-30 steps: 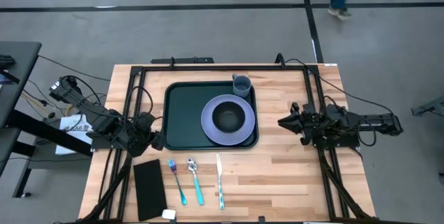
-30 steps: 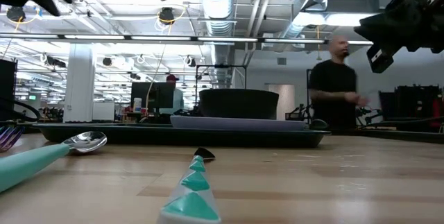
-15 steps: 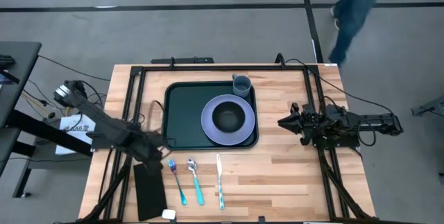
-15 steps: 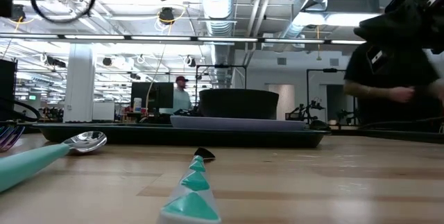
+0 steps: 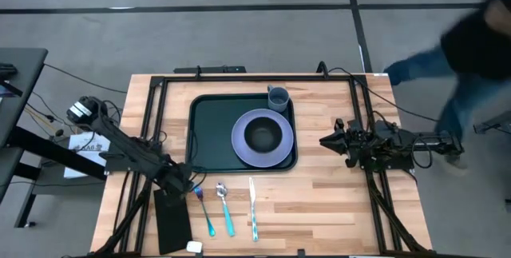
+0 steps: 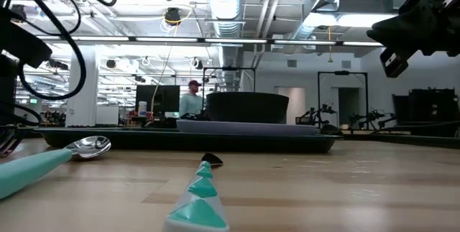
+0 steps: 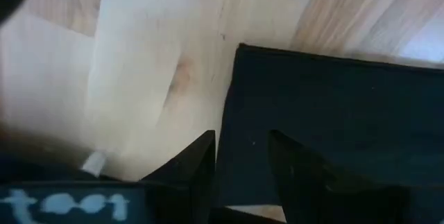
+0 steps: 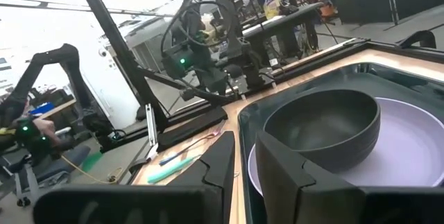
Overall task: Set up tray
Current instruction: Put the black napkin on the green serving tray to the left of the purple plate
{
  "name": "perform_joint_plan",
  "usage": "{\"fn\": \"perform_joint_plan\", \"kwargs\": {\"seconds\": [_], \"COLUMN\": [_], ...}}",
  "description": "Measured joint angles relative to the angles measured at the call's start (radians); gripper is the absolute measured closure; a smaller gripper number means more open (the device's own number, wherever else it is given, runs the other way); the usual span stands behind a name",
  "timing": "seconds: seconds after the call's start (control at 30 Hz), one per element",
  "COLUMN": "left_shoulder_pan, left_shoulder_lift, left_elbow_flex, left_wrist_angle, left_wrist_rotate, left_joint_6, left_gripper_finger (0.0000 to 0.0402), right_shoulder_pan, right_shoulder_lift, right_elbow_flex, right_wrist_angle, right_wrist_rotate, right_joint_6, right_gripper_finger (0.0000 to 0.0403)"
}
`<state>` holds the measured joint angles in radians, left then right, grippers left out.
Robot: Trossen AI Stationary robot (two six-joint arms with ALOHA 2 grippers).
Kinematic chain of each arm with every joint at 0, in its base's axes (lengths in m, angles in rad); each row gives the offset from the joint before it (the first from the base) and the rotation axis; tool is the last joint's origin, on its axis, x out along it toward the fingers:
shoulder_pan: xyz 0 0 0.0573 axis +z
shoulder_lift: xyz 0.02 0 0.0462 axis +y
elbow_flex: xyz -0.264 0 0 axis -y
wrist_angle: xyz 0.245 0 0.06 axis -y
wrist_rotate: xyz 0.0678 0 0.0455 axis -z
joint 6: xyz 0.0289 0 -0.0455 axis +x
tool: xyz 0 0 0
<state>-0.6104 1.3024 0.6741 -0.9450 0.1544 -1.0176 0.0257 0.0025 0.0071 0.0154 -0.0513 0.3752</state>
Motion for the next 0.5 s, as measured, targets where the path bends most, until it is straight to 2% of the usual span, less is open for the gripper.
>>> {"fn": "perform_joint_plan", "kwargs": {"seconds": [0.17, 0.37, 0.5], "left_shoulder_pan": [-0.021, -0.055, -0.078], "left_shoulder_lift": [-0.104, -0.165, -0.165], "left_elbow_flex": [-0.062, -0.205, -0.234], "left_wrist_angle": [0.102, 0.253, 0.287], "left_wrist_rotate": [-0.054, 0.039, 0.017], "left_joint_6": [0.003, -0.041, -0.062], "left_gripper_finger": [0.0280, 0.0280, 0.0280], "right_shoulder_pan": [0.000, 0.000, 0.000], "right_shoulder_lift": [0.000, 0.000, 0.000], "right_elbow_flex": [0.000, 0.000, 0.000], "right_wrist_angle": [0.000, 0.000, 0.000], "right_wrist_rotate": [0.000, 0.000, 0.000], "right_joint_6": [0.000, 0.000, 0.000], "right_gripper_finger": [0.0349, 0.0349, 0.0349]}}
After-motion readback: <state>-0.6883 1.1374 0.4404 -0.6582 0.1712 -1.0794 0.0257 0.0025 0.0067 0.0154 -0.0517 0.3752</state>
